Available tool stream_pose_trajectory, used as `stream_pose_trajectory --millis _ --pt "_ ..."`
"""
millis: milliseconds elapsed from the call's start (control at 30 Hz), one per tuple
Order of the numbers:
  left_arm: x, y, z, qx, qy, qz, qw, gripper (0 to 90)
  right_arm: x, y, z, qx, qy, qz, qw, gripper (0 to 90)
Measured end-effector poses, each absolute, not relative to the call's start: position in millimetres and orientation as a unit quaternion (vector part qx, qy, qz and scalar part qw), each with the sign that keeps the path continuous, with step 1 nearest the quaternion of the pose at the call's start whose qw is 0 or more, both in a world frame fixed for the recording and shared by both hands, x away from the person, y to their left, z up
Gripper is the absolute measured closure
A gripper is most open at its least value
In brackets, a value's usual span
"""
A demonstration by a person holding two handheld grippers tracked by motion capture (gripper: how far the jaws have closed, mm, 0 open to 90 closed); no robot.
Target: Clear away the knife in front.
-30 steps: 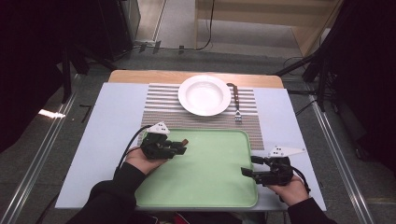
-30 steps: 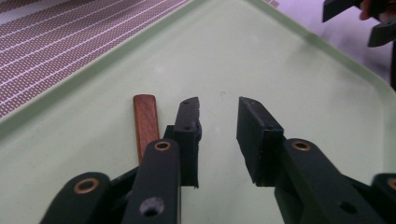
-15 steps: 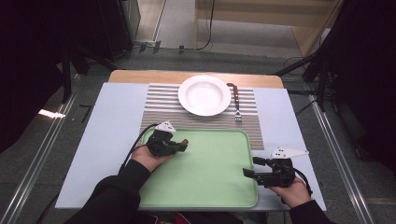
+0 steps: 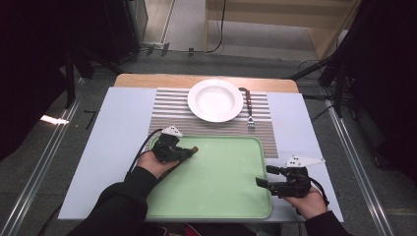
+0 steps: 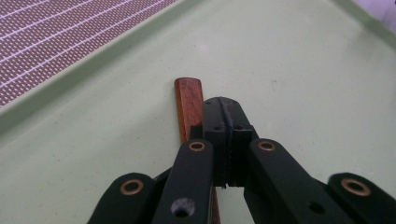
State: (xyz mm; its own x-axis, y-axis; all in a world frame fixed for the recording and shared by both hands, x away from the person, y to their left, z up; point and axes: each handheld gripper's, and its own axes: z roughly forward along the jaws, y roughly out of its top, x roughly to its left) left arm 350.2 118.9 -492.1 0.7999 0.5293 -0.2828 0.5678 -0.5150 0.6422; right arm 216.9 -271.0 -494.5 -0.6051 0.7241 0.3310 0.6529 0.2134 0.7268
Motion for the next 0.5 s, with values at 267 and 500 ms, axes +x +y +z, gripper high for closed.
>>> stream_pose_trajectory --millis 267,500 --pt "349.9 116.0 -496.6 0.879 0.311 -0.020 0.362 89.4 216.7 -270.9 -494.3 0.442 0.778 0.445 0.039 27.2" --pt "356.9 126.3 -497.4 0.873 0.332 -0.011 0.358 89.4 216.6 -271.1 -494.3 0.442 0.778 0.445 0.039 27.2"
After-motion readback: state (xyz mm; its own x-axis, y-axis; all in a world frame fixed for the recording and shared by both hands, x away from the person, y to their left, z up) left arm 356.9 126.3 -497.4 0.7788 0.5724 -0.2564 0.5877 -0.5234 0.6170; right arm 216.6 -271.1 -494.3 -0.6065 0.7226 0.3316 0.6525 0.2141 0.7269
